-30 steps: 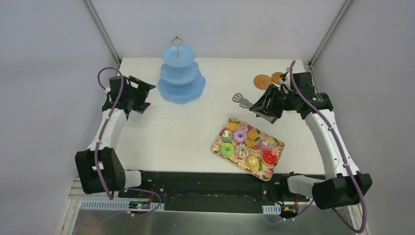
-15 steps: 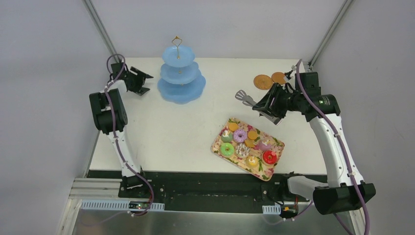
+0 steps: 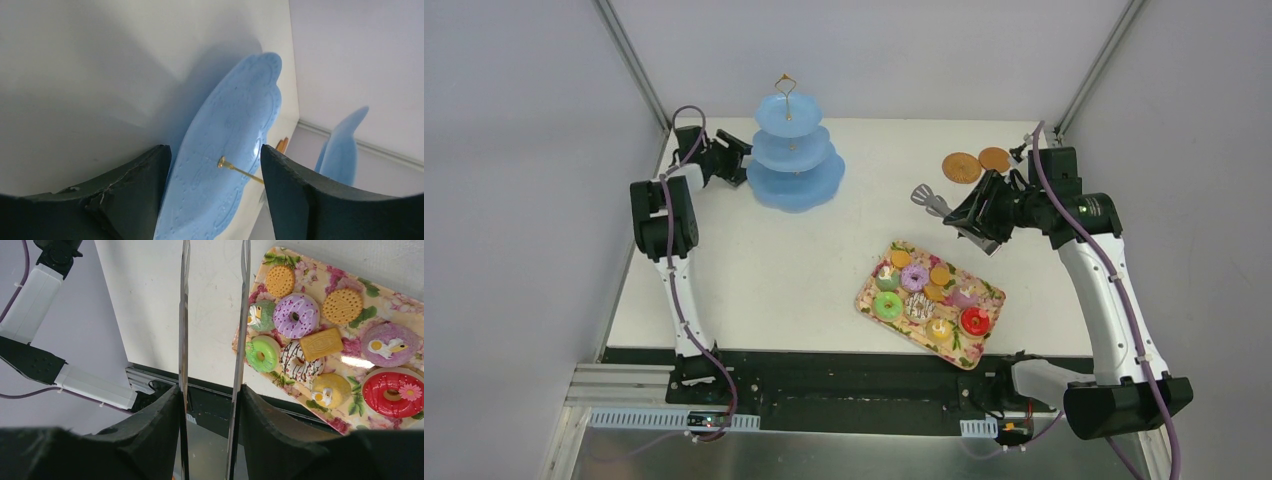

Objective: Serve the afternoon tea

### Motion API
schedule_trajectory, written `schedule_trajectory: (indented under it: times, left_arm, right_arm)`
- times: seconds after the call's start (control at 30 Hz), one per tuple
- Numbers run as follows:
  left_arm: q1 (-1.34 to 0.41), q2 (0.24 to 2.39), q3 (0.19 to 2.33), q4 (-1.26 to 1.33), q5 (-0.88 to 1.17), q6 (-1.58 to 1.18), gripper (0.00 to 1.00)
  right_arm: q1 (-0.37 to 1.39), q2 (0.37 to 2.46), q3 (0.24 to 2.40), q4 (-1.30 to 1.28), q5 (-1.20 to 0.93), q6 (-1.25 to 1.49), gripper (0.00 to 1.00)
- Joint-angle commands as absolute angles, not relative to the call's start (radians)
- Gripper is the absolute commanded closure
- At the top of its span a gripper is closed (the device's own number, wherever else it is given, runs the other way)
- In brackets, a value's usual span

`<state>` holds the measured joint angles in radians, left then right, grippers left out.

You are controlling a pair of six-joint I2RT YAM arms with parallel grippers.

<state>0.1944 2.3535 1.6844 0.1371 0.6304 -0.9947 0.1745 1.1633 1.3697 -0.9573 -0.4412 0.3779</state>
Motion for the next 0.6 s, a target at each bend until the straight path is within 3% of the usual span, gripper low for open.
schedule_trajectory:
  times: [0.0,0.57]
  left_arm:
    - [0.138,2.308,1.572,0.205,0.642,-1.028,0.3]
    - [0.058,2.202,1.438,0.211,0.656,-1.009,0.32]
  right_arm:
    - [0.173,1.157,1.381,-0.943,-0.448,0.396,0.53]
    - [0.175,1.165,1.283,-1.061,-0.471,0.367,0.53]
